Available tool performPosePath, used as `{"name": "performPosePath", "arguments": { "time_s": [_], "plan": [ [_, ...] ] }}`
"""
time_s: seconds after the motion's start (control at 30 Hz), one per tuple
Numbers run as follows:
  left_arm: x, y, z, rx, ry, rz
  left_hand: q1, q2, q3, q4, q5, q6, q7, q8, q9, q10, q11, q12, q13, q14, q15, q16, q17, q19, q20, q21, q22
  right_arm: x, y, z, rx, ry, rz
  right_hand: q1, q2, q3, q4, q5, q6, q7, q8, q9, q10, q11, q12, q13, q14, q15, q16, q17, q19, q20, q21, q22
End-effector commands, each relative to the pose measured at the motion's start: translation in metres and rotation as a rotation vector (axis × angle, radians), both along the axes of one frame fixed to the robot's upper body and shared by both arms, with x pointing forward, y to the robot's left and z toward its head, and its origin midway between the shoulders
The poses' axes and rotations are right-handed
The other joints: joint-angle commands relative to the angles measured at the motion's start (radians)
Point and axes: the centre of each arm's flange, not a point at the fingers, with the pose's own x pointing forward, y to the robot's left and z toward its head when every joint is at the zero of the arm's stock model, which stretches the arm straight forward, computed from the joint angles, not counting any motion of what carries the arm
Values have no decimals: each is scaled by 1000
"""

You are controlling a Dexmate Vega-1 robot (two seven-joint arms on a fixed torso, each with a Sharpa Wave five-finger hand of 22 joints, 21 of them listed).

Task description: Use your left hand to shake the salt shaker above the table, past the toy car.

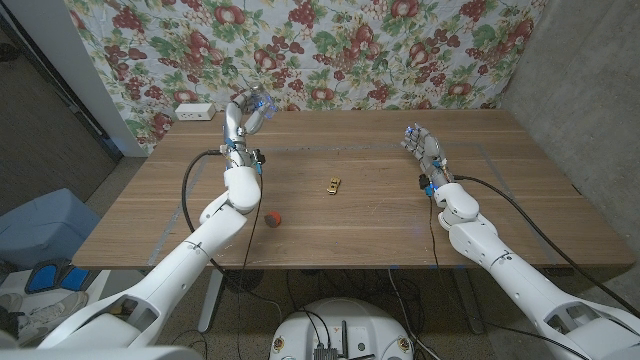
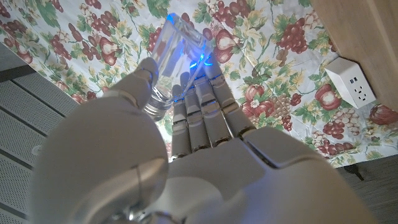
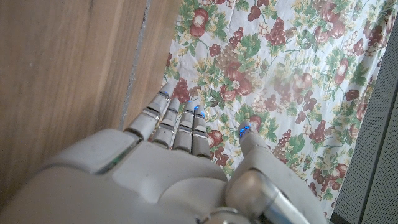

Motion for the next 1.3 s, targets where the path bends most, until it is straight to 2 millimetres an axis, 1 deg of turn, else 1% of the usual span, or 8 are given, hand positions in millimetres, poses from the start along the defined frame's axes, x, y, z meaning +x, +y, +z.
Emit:
{"name": "performPosePath", "arguments": {
  "time_s": [0.03,0.17,0.3,0.37,0.67,0.93,1.3],
  "plan": [
    [5,1,4,41,138,30,85,93,13,17,7,219,-98,4,5,278,-238,8,4,62,-193,0,3,1,-100,8,1,1,1,1,-2,1,1,-9,1,9,0,8,8,-2,3,4,6,-2,1,5,8,4,-1,4,5,-2,-4,3],
    [9,2,6,61,231,44,84,92,12,17,7,220,-97,4,5,281,-237,9,4,62,-192,0,3,3,-99,10,1,2,2,2,-3,0,2,-9,1,9,0,8,9,-2,4,4,6,-2,1,5,8,5,-1,4,5,-2,-4,3],
    [14,3,9,83,366,56,85,92,12,17,8,221,-95,4,5,282,-237,9,4,63,-192,0,3,4,-98,11,1,3,2,2,-3,1,1,-9,1,9,0,8,9,-2,4,4,5,-4,1,5,9,5,-1,4,5,-3,-4,3],
    [17,4,11,108,424,55,85,91,12,16,8,221,-95,5,5,282,-236,9,4,64,-192,0,3,5,-97,11,1,3,2,2,-3,1,0,-9,1,9,0,8,8,-2,3,4,8,2,2,5,9,5,-1,4,5,-2,-4,3],
    [26,4,18,160,600,58,85,90,12,16,8,223,-90,5,5,286,-232,9,4,67,-192,0,3,7,-94,14,1,5,3,4,-7,2,-1,-9,1,9,1,8,8,-1,3,4,7,1,1,5,10,5,-1,4,5,-2,-4,3],
    [30,3,21,193,661,56,85,89,13,16,9,223,-88,4,5,282,-231,6,4,65,-189,-2,2,8,-92,15,0,6,3,5,-1,3,-2,-9,1,9,1,8,8,-2,3,4,6,2,1,5,9,5,-1,4,6,-2,-4,3],
    [30,2,22,195,654,56,84,89,14,16,10,223,-87,4,4,285,-227,5,4,66,-190,-3,1,8,-91,16,0,7,2,5,2,3,-2,-9,1,9,1,7,8,-1,3,4,6,1,1,5,8,5,-2,5,6,-3,-4,3]
  ]
}}
